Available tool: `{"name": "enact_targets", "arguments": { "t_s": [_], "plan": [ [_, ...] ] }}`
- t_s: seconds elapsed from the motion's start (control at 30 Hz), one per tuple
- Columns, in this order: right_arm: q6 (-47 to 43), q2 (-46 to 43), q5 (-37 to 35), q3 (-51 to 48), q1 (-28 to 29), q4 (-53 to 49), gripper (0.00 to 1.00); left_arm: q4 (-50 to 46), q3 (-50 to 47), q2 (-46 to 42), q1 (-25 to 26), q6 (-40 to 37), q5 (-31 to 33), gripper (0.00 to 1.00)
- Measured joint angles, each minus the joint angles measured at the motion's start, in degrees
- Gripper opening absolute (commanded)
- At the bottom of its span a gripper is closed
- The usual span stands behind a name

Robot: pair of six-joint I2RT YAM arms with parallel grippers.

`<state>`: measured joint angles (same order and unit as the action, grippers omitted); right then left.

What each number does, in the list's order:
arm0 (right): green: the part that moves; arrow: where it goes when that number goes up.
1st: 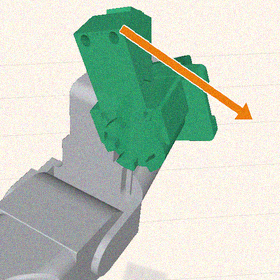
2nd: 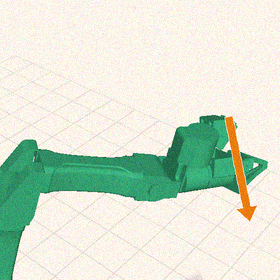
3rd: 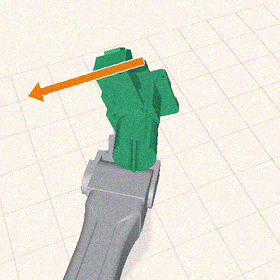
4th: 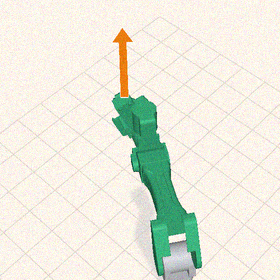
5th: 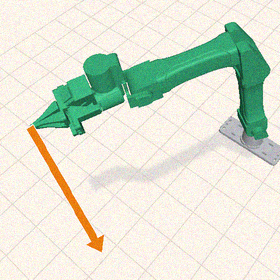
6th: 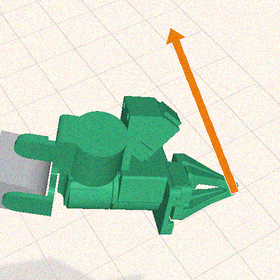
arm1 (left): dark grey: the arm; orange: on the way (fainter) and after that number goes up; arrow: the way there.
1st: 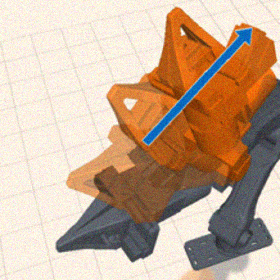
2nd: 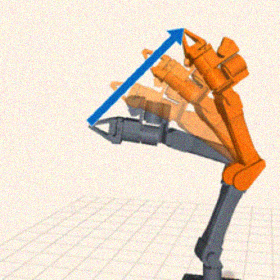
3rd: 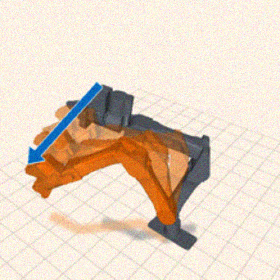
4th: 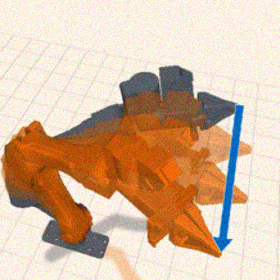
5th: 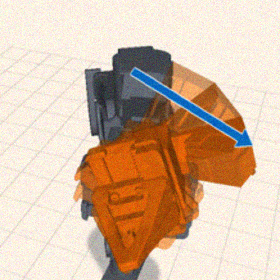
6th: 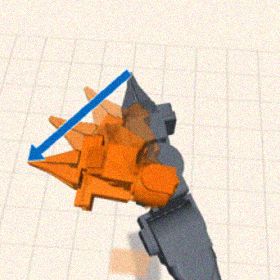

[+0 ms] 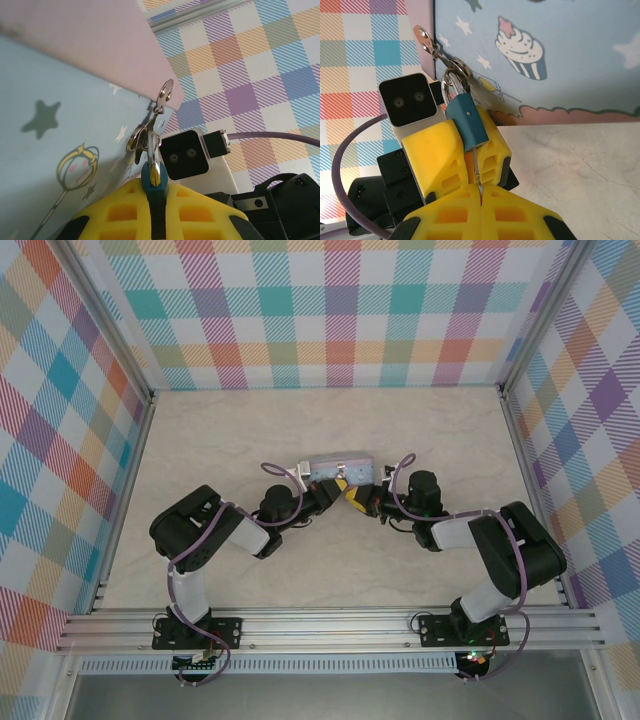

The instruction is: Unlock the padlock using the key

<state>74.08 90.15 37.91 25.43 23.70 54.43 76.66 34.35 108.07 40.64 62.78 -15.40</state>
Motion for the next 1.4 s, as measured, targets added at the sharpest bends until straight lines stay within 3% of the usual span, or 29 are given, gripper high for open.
{"name": "enact_targets", "arguments": {
  "t_s": [1.4],
  "plan": [
    [-2.4, -0.2, -1.5, 1.9, 0.7, -4.0, 0.04, 0.3, 0.2, 0.6, 0.2, 0.0, 2.0, 0.00]
  ]
}}
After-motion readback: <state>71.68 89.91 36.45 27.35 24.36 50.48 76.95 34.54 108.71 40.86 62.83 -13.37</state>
